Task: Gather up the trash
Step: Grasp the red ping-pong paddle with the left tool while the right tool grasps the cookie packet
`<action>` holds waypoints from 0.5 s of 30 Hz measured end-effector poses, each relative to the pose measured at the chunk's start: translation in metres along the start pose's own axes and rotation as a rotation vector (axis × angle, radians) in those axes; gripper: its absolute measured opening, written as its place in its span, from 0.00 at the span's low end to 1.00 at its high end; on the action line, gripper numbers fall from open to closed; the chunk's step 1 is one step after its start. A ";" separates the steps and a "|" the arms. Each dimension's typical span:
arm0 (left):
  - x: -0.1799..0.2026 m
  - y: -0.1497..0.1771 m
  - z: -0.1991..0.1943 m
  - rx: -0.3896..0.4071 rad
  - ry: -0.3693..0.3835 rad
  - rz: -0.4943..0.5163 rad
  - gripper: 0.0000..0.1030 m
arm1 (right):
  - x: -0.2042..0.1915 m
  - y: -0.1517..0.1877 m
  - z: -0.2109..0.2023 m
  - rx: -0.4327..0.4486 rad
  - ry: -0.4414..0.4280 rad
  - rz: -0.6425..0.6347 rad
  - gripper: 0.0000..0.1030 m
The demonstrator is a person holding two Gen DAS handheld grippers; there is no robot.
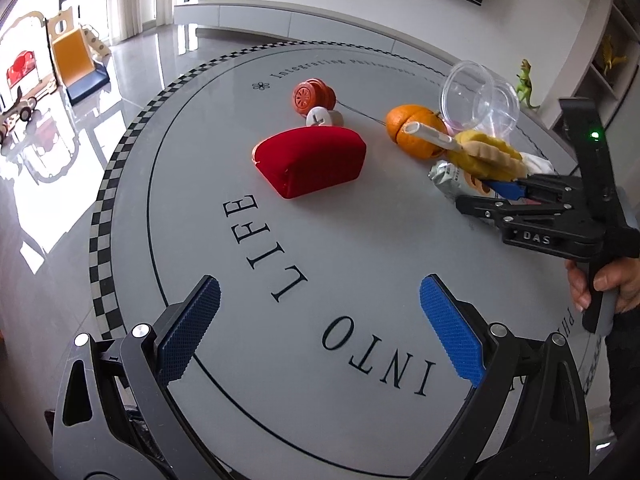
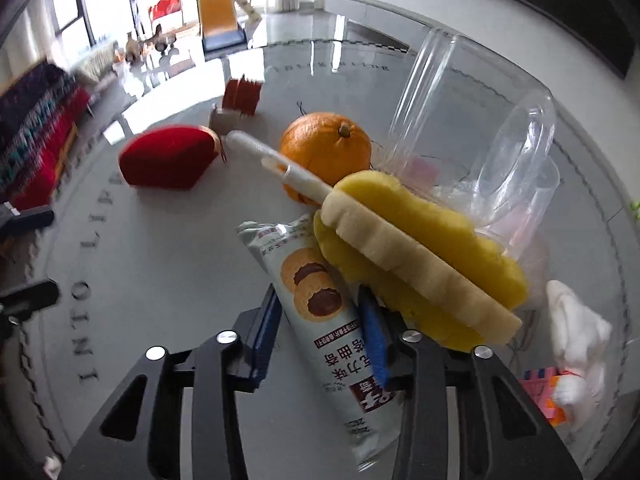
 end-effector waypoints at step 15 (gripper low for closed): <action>0.013 -0.062 0.037 0.051 -0.051 0.161 0.94 | -0.009 -0.052 -0.018 0.208 -0.253 0.275 0.33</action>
Point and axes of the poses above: each gripper's, at about its wrist camera, not at the fingertips, and z roughly the way its jaws point, x to its right, y to its underside, the point moved 1 cm from there along z, roughly the way its jaws point, and after that the axes turned 10 degrees about -z, right-handed, at the moved point
